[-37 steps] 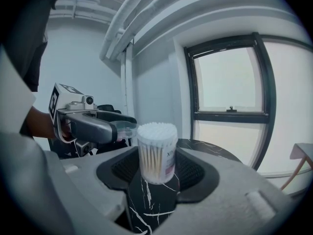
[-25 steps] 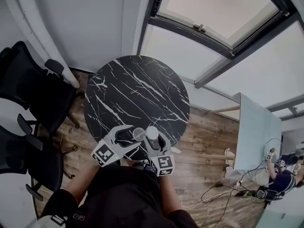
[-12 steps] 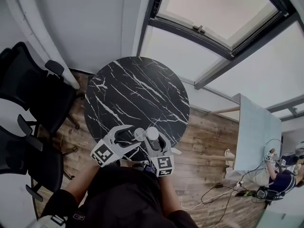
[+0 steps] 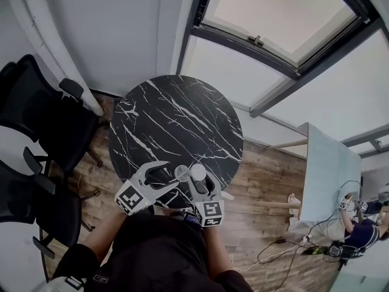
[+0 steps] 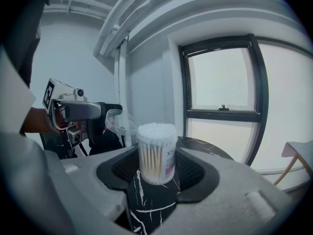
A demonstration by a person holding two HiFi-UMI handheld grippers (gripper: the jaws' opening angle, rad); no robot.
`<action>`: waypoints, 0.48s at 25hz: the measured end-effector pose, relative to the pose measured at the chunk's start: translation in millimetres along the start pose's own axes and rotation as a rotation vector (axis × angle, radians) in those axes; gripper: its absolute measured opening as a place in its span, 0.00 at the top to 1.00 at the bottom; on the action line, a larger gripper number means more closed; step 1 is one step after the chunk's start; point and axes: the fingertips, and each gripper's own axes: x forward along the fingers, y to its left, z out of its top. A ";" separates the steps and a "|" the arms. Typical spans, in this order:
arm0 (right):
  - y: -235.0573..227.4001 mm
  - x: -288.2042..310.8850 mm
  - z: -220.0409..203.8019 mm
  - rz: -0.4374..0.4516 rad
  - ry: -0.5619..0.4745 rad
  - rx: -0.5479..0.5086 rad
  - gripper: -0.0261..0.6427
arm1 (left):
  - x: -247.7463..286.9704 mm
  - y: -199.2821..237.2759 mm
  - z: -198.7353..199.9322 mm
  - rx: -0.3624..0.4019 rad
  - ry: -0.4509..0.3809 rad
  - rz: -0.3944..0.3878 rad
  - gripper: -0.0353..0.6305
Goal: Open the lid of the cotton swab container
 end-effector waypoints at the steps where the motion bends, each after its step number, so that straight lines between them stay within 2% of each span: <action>1: -0.6 0.0 -0.2 -0.001 0.000 0.002 0.62 | -0.3 0.8 -0.4 -0.002 0.003 0.004 0.56; 12: -8.6 -5.0 -1.8 -0.029 -0.010 0.036 0.62 | -0.2 3.9 -7.5 -0.005 0.018 0.038 0.65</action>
